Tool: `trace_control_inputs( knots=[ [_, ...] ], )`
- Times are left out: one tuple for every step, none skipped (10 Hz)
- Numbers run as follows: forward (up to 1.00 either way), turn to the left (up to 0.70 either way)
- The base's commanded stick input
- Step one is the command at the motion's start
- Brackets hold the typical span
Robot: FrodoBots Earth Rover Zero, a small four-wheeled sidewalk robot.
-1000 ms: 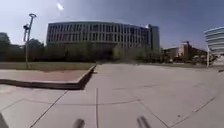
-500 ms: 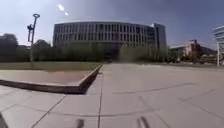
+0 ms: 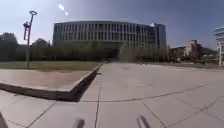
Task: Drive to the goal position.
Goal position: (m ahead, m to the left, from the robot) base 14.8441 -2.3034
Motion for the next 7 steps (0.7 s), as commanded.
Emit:
trace_control_inputs(
  knots=[
    [0.70, 0.00],
    [0.70, 0.00],
    [0.70, 0.00],
    [0.70, 0.00],
    [0.70, 0.00],
    [0.70, 0.00],
    [0.70, 0.00]
  ],
)
